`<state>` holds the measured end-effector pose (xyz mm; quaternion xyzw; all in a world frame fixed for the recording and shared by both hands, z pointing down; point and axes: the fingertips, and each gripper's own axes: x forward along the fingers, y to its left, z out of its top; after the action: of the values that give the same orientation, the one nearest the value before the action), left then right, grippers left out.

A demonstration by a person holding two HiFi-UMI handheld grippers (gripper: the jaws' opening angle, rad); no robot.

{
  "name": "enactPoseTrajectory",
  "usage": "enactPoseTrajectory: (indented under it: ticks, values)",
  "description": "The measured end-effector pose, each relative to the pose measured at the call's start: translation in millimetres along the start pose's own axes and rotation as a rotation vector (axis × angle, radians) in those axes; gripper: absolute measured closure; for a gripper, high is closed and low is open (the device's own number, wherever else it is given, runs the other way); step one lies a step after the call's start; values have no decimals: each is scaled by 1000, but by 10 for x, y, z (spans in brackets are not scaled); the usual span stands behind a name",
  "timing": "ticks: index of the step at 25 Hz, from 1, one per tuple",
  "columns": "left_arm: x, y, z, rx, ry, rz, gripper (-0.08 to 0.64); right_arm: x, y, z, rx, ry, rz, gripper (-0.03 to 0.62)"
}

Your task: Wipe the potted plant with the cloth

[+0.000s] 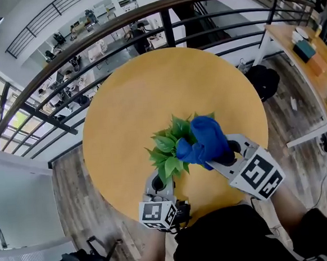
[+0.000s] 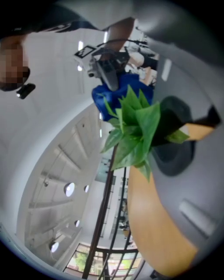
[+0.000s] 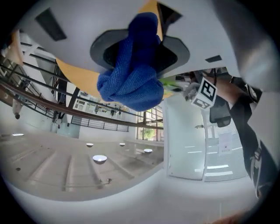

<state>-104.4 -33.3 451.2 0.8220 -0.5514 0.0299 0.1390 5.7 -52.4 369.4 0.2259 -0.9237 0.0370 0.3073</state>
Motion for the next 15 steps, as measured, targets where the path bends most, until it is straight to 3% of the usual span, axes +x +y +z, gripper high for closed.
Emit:
enactPoseTrajectory:
  ticks: [6, 10, 15]
  values:
    - [-32, -4, 31, 12, -11, -4, 557, 324, 553, -498, -162, 195, 129, 439]
    - [-30, 53, 32, 8, -18, 0, 557, 230, 851, -674, -222, 236, 252, 439]
    - [89, 17, 34, -1, -16, -3, 557, -80, 1109, -707, -208, 236, 456, 439]
